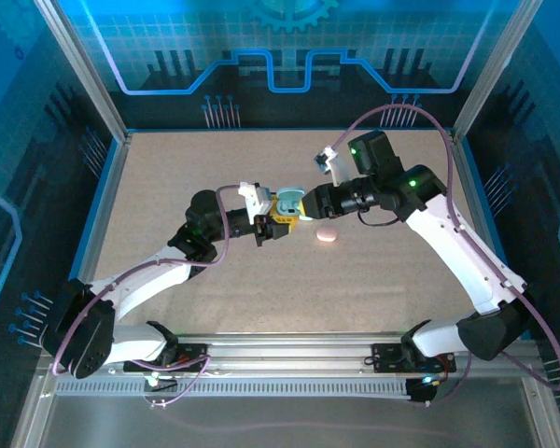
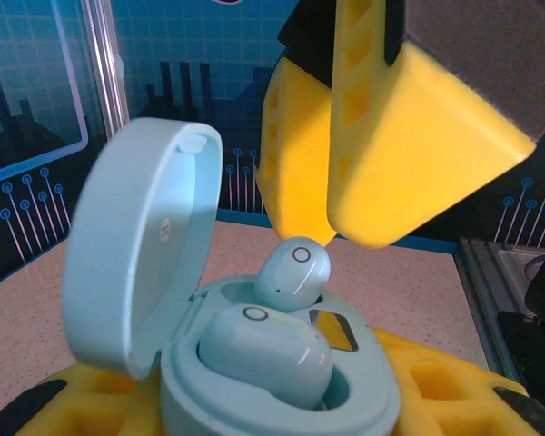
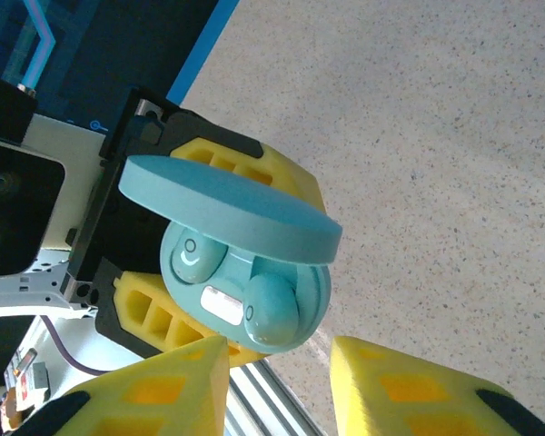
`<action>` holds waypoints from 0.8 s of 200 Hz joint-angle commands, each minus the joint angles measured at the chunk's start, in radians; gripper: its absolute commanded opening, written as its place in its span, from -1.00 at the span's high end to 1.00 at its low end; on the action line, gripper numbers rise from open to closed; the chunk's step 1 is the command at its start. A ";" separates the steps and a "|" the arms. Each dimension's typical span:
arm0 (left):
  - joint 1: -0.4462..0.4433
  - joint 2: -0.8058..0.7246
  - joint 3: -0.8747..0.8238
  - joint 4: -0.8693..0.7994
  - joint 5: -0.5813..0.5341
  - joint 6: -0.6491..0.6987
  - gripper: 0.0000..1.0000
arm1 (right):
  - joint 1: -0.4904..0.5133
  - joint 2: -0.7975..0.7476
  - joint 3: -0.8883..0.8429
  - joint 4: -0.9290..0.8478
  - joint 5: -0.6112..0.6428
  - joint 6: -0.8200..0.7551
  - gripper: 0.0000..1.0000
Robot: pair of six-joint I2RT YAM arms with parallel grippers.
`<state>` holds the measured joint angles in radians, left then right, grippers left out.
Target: Insert wireless bluetooth earbuds into charging case
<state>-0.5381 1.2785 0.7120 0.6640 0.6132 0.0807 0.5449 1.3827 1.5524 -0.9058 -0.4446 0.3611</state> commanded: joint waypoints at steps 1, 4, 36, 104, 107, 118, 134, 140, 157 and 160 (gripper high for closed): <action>-0.006 -0.008 0.019 0.038 -0.006 0.006 0.33 | 0.010 0.010 0.013 -0.035 0.016 -0.022 0.31; -0.006 -0.008 0.018 0.039 -0.004 0.006 0.33 | 0.010 0.010 0.013 -0.032 0.019 -0.022 0.31; -0.006 -0.010 0.020 0.039 -0.001 0.005 0.33 | 0.013 0.024 0.015 -0.008 0.019 -0.008 0.36; -0.006 -0.014 0.016 0.044 0.011 0.001 0.33 | 0.017 0.020 0.003 0.034 0.108 0.028 0.36; -0.006 -0.014 0.015 0.043 0.011 0.001 0.33 | 0.017 0.019 0.003 0.036 0.114 0.029 0.36; -0.006 -0.016 0.013 0.043 0.011 0.002 0.33 | 0.017 0.019 0.002 0.036 0.130 0.033 0.36; -0.006 -0.019 0.012 0.044 0.011 0.002 0.33 | 0.016 0.021 0.000 0.043 0.132 0.038 0.36; -0.006 -0.020 0.012 0.043 0.010 0.004 0.33 | 0.016 0.021 0.000 0.046 0.130 0.041 0.36; -0.006 -0.021 0.011 0.044 0.008 0.004 0.33 | 0.017 0.022 0.001 0.051 0.122 0.043 0.36; -0.006 -0.022 0.010 0.044 0.008 0.004 0.33 | 0.016 0.022 0.001 0.051 0.120 0.043 0.36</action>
<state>-0.5388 1.2781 0.7120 0.6640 0.5999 0.0803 0.5510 1.3991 1.5524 -0.8658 -0.3412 0.3904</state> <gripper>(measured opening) 0.392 0.318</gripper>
